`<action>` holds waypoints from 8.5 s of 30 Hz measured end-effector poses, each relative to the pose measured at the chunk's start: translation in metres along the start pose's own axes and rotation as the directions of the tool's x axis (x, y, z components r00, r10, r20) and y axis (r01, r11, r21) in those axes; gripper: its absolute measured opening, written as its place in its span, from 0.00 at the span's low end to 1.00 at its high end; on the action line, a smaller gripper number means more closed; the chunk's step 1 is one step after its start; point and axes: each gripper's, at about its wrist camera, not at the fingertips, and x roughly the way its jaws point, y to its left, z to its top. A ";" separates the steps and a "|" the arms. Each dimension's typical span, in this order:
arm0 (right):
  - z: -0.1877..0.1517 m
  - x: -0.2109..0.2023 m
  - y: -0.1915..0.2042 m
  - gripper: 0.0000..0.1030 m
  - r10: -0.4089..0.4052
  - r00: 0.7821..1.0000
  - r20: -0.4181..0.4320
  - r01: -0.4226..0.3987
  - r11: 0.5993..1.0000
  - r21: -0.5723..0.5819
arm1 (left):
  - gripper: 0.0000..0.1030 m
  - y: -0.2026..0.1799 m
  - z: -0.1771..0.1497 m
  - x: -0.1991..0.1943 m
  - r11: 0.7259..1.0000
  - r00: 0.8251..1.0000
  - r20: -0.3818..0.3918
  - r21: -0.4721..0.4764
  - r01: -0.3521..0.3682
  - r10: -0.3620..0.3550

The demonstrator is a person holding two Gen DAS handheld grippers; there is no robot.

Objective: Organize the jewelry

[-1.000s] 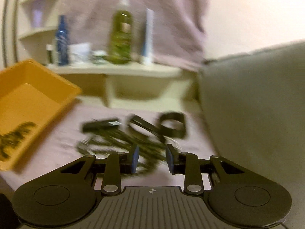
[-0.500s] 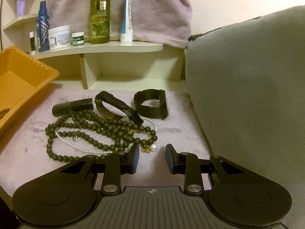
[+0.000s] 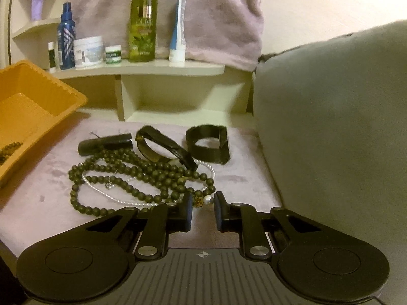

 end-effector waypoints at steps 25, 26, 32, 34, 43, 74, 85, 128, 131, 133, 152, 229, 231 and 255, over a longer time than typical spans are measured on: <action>0.056 -0.009 0.166 0.17 0.480 0.877 0.012 -0.476 0.872 -0.118 | 0.04 0.003 0.000 0.002 1.000 1.000 0.006 -0.014 0.014 -0.014; 0.055 -0.008 0.170 0.18 0.486 0.874 0.006 -0.482 0.868 -0.118 | 0.04 0.003 0.000 0.002 1.000 1.000 0.006 -0.015 0.014 -0.014; 0.050 -0.008 0.176 0.23 0.533 0.846 0.007 -0.528 0.841 -0.120 | 0.04 0.003 -0.001 0.002 1.000 1.000 0.006 -0.016 0.015 -0.015; 0.049 -0.011 0.172 0.45 0.533 0.846 0.020 -0.528 0.841 -0.115 | 0.04 0.003 -0.001 0.002 1.000 1.000 0.006 -0.016 0.014 -0.014; 0.043 -0.025 0.113 0.48 0.347 0.935 0.070 -0.347 0.938 0.000 | 0.04 0.003 -0.001 0.003 1.000 1.000 0.007 -0.016 0.014 -0.014; 0.016 0.018 0.008 0.07 0.068 0.996 -0.061 -0.057 0.983 0.173 | 0.04 0.002 -0.001 0.002 1.000 1.000 0.002 -0.005 0.006 -0.006; 0.062 -0.047 0.019 0.07 0.124 0.988 0.096 -0.129 0.990 0.053 | 0.04 0.002 -0.001 0.002 1.000 1.000 0.003 -0.006 0.009 -0.009; 0.310 -0.212 0.115 0.06 0.448 0.656 0.608 -0.248 0.888 -0.387 | 0.04 0.007 0.002 0.004 0.999 1.000 0.016 -0.022 0.024 -0.024; 0.319 -0.203 0.133 0.06 0.477 0.646 0.596 -0.271 0.873 -0.405 | 0.04 0.008 0.002 0.004 0.999 0.999 0.017 -0.025 0.028 -0.027; 0.321 -0.191 0.145 0.06 0.496 0.656 0.568 -0.295 0.862 -0.413 | 0.04 0.008 0.002 0.004 0.999 0.999 0.017 -0.027 0.029 -0.029; 0.253 -0.053 0.193 0.07 0.588 0.801 0.113 -0.525 0.780 -0.340 | 0.04 0.010 0.001 0.004 0.999 0.999 0.017 -0.031 0.030 -0.030; 0.045 0.053 0.008 0.20 0.095 0.989 -0.112 -0.113 0.979 -0.168 | 0.04 0.008 0.002 0.002 1.000 1.000 0.007 0.003 0.014 -0.014; 0.046 0.052 0.009 0.16 0.088 0.990 -0.110 -0.105 0.981 -0.163 | 0.04 0.008 0.002 0.002 1.000 1.000 0.008 0.004 0.014 -0.014; 0.066 0.007 -0.012 0.09 0.256 0.959 -0.125 -0.228 0.953 0.199 | 0.04 0.008 0.003 0.002 1.000 1.000 0.009 0.004 0.017 -0.017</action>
